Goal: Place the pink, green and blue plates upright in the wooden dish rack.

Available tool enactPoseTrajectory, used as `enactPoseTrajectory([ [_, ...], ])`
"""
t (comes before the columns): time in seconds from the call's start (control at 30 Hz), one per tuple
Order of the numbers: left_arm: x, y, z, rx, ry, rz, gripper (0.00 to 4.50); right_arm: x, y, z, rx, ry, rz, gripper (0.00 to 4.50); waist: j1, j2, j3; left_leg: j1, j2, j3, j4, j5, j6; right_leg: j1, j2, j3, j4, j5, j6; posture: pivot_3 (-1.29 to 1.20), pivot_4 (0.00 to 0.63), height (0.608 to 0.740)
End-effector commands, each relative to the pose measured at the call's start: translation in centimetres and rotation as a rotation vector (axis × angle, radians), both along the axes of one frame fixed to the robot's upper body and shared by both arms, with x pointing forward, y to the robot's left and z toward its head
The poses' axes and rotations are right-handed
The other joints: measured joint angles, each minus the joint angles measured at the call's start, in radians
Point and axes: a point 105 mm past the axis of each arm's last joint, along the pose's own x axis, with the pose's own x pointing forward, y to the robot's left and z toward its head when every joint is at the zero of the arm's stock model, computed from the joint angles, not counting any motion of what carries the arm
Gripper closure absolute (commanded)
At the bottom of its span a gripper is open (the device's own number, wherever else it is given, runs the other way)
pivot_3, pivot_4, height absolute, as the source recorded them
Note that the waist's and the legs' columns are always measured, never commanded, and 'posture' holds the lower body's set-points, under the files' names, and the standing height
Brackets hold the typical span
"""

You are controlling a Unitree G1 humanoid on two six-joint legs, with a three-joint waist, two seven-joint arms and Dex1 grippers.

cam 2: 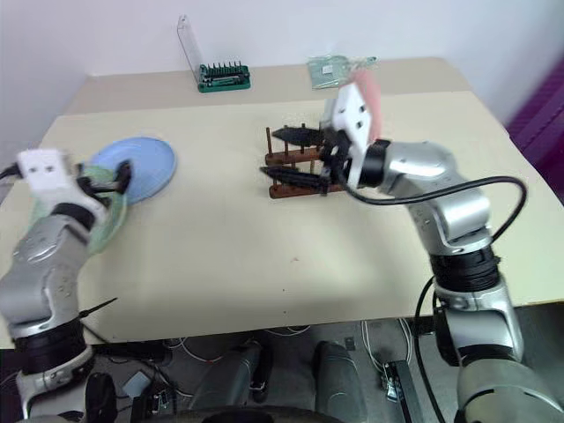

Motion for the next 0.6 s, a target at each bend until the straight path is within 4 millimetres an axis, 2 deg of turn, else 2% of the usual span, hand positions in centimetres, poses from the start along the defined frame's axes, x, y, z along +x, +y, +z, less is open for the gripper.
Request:
enactPoseTrajectory([
  [0.03, -3.3, 2.2, 0.3, -0.04, -0.017, 0.172, 0.06, 0.0, 0.5, 0.0, 0.011, -0.022, 0.01, 1.49, 0.002, -0.001, 0.0, 0.0, -0.001, -0.001, 0.0, 0.0, 0.0, 0.0, 0.0, 0.0, 0.0, 0.0, 0.0, 0.0, 0.15, 0.74],
  [0.07, -3.8, 2.6, 0.1, -0.054, -0.015, 0.209, 0.06, 0.1, 0.6, -0.2, 0.008, -0.019, 0.01, 1.49, 0.005, -0.002, 0.0, 0.0, -0.001, -0.001, 0.0, 0.0, 0.0, 0.0, -0.001, 0.0, -0.001, 0.001, 0.001, 0.0, 0.15, 0.74],
  [0.13, -5.8, 4.1, -2.1, -0.217, -0.005, 0.352, 0.06, 0.1, 0.6, -0.7, -0.004, -0.01, 0.019, 1.49, 0.01, -0.003, -0.001, 0.0, -0.002, -0.001, 0.0, -0.001, -0.002, 0.0, -0.001, 0.0, -0.002, 0.001, 0.002, 0.0, 0.15, 0.74],
  [0.2, -6.9, 4.1, -4.1, -0.34, 0.02, 0.405, 0.06, 0.3, 0.6, -0.9, -0.009, -0.004, 0.023, 1.49, 0.012, -0.005, -0.002, 0.001, -0.001, -0.001, 0.001, -0.001, -0.003, 0.001, -0.001, 0.0, -0.003, 0.002, 0.003, 0.0, 0.15, 0.74],
  [0.27, -6.8, 3.7, -4.8, -0.377, 0.04, 0.384, 0.06, 0.3, 0.7, -1.0, -0.009, -0.001, 0.025, 1.49, 0.015, -0.007, -0.001, 0.001, -0.001, -0.001, 0.001, -0.001, -0.003, 0.001, 0.0, 0.0, -0.002, 0.002, 0.003, 0.0, 0.15, 0.74],
  [0.37, -6.6, 3.6, -6.9, -0.521, 0.067, 0.413, 0.06, 0.0, 0.9, -1.2, -0.01, 0.001, 0.033, 1.49, 0.024, -0.008, 0.0, 0.001, 0.0, -0.002, 0.0, 0.0, -0.005, 0.001, 0.001, 0.0, 0.0, 0.002, 0.001, 0.0, 0.15, 0.74],
  [0.47, -6.6, 3.8, -7.7, -0.615, 0.046, 0.433, 0.06, 0.0, 0.8, -1.5, -0.013, 0.002, 0.023, 1.49, 0.022, -0.01, 0.0, 0.001, -0.001, -0.002, 0.001, 0.0, -0.005, 0.001, 0.001, -0.001, -0.001, 0.003, 0.0, 0.0, 0.15, 0.74],
  [0.57, -5.8, 3.5, -7.7, -0.681, 0.014, 0.397, 0.88, -0.1, 0.7, -1.8, -0.019, 0.003, 0.013, 1.49, 0.022, -0.011, 0.0, 0.001, -0.001, -0.002, 0.001, 0.0, -0.005, 0.001, 0.001, -0.001, -0.001, 0.004, 0.0, 0.0, 0.15, 0.74],
  [0.6, -5.4, 3.4, -7.6, -0.696, 0.007, 0.376, 1.39, -0.1, 0.7, -1.9, -0.02, 0.003, 0.011, 1.49, 0.023, -0.011, 0.0, 0.001, -0.001, -0.002, 0.001, 0.0, -0.005, 0.001, 0.001, -0.001, -0.001, 0.004, 0.0, 0.0, 0.15, 0.74],
])
